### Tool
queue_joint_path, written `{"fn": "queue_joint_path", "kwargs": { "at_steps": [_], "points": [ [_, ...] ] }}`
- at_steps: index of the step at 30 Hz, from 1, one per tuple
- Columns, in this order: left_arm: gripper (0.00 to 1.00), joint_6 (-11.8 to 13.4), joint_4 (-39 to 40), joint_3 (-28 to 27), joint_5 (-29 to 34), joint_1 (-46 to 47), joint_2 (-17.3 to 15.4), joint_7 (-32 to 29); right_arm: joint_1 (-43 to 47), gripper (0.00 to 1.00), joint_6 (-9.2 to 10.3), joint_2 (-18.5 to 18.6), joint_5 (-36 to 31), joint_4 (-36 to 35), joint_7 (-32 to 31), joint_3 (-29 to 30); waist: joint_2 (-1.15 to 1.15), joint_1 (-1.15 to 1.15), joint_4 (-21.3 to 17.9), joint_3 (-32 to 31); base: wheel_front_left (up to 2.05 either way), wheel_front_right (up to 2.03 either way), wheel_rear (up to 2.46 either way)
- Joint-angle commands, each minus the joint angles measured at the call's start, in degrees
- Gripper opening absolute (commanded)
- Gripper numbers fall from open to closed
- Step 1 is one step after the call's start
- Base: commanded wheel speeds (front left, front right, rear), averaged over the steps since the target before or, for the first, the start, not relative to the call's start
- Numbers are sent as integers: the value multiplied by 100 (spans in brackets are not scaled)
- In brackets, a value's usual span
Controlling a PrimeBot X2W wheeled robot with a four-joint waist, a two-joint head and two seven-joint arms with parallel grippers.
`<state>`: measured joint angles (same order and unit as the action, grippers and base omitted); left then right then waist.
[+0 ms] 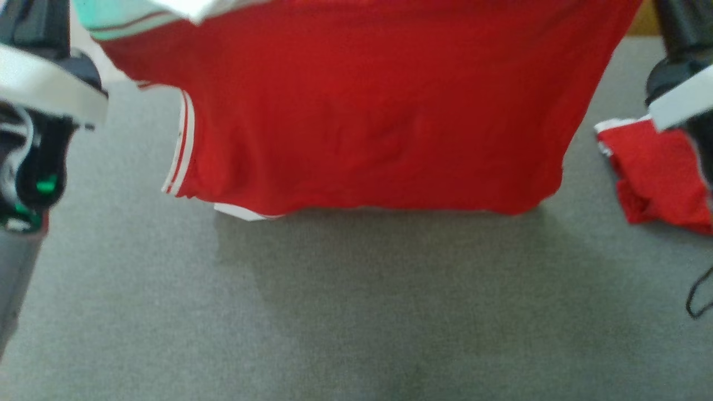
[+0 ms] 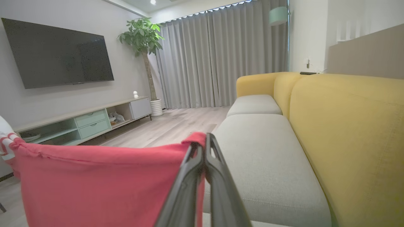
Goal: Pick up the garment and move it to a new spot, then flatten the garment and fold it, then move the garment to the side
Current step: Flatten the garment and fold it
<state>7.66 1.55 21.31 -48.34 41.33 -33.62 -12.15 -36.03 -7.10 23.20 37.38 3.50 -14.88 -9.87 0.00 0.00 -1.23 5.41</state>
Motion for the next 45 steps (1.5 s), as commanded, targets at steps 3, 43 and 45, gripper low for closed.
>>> {"fn": "queue_joint_path", "kwargs": {
  "at_steps": [3, 43, 45],
  "points": [
    [0, -42, -237, -129, 200, 983, -175, -92, -781, 0, -39, -140, -167, -22, -206, 131, 0, 0, 60, 816, 0, 0, 0],
    [0, -1513, -3200, 1914, 849, 395, 132, 1879, -1393, 0, -39, 195, 109, 4368, 1358, -2952, 0, 0, 484, 584, 0, 0, 0],
    [0, -1513, -2755, 2109, 802, 59, -181, 1612, -1191, 0, -39, 384, 304, 4230, 1130, -3221, 0, 0, 487, 445, 0, 0, 0]
  ]
}}
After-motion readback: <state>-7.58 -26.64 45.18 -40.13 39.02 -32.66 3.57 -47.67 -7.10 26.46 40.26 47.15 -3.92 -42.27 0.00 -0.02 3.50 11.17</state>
